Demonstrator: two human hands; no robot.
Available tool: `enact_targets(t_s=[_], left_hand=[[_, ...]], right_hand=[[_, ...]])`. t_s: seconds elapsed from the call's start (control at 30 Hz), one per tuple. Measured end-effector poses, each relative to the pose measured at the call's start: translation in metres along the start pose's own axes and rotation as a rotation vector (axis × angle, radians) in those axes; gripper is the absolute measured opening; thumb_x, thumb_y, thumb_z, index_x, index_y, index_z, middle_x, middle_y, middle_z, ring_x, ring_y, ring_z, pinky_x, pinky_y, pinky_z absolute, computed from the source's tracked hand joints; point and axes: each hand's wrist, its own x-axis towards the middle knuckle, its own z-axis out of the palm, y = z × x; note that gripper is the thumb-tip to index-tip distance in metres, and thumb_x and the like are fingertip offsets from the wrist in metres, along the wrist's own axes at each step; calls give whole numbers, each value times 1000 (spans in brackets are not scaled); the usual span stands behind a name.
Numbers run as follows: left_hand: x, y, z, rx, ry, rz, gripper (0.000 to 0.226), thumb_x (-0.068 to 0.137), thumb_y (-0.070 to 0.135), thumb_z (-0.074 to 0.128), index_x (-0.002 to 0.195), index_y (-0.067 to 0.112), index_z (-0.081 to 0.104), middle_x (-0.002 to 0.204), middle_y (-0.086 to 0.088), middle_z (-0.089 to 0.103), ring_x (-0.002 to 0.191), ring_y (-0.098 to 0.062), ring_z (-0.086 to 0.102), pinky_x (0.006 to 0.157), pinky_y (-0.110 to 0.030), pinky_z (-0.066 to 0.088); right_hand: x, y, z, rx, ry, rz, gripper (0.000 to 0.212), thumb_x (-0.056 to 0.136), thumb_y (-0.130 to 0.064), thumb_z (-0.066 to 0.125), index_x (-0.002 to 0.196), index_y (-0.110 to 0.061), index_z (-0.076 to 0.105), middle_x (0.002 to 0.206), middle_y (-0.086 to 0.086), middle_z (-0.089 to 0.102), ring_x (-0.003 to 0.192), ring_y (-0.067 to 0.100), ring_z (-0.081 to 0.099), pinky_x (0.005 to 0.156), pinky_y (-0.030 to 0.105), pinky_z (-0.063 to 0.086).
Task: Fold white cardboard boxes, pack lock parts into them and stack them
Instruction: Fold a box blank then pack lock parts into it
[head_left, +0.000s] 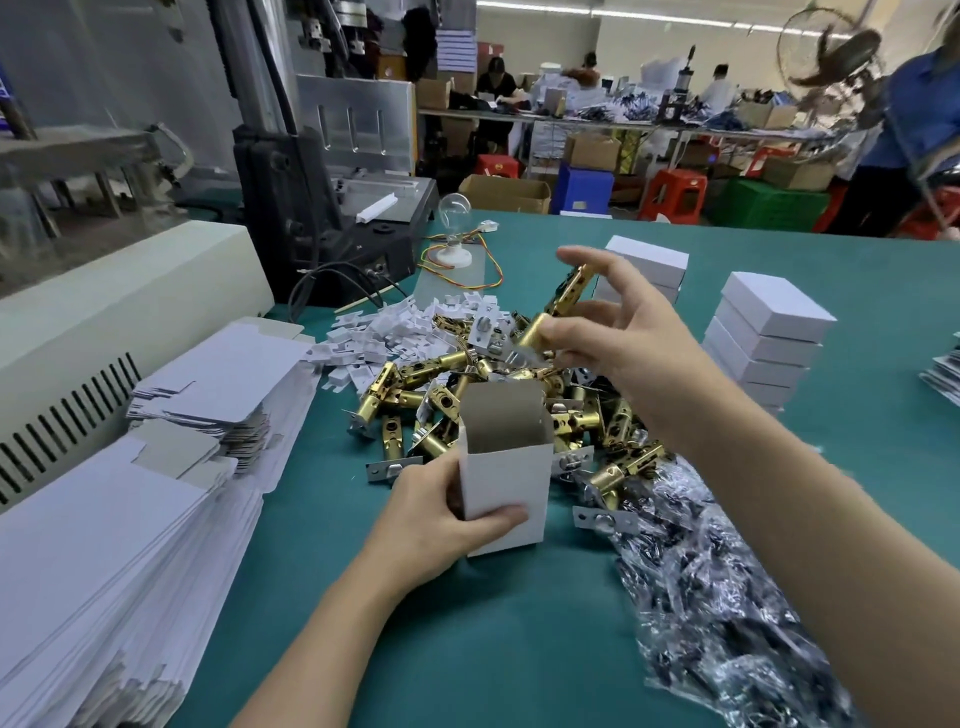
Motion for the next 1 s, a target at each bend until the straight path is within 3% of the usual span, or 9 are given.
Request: enact_targets(t_s=[0.1,0.3,0.47,0.6,0.67,0.8,0.93,1.0], left_hand=[[0,2,0,32,35,-6,54,62,64,84,109,46,65,102,32,74,92,4,72,73,-16,58],[-1,4,0,11,67,0,49,64,63,85,105,47,64,101,35,72,91,6,71,68,-10,53],[-1,2,0,20,53,13,46,66,64,85,106,51,65,101,31,75,91,4,73,70,-12,54],[1,-1,-1,16,39,16,43,67,66,86,104,65,63,101,28,76,92,2,73,71,-14,55],[1,-2,-2,30,21,17,47,68,66,85,109,64,62,101,27,76,90,1,73,70,-16,55],[4,-6,-6,30,-30,-10,53,69,62,86,116,56,64,105,22,77,94,-3,74,80,-37,63],[5,-6,-7,48,-60,2,52,69,63,86,116,56,65,106,22,77,94,-6,74,83,-46,63],[5,-6,-8,43,-61,-2,51,69,62,86,116,57,65,107,22,77,96,-6,74,84,-46,62]], right_hand=[[-18,-4,14,-293,63,-128,49,83,-18,84,122,-36,59,92,6,76,84,24,74,85,49,61],[-32,-9,23,-453,158,-306,40,80,-31,88,110,-30,62,77,-5,75,70,11,73,70,35,62],[-32,10,32,-895,149,-301,34,84,-42,81,110,-32,61,78,-12,71,69,16,65,69,39,56],[-30,13,30,-1104,-23,-315,30,91,-48,72,114,-32,61,86,-12,71,82,18,65,68,33,48],[-26,9,27,-1210,-136,-326,27,92,-51,69,109,-32,64,92,-12,67,92,16,61,70,33,46],[-13,-11,22,-1400,-328,-309,24,91,-56,67,104,-36,70,86,-15,51,96,10,47,64,31,39],[1,-26,24,-1620,-522,-214,28,95,-52,65,106,-29,73,97,-6,64,102,21,60,71,37,53],[5,-27,31,-1734,-584,-210,31,97,-50,62,109,-24,72,99,0,66,101,25,62,66,33,50]])
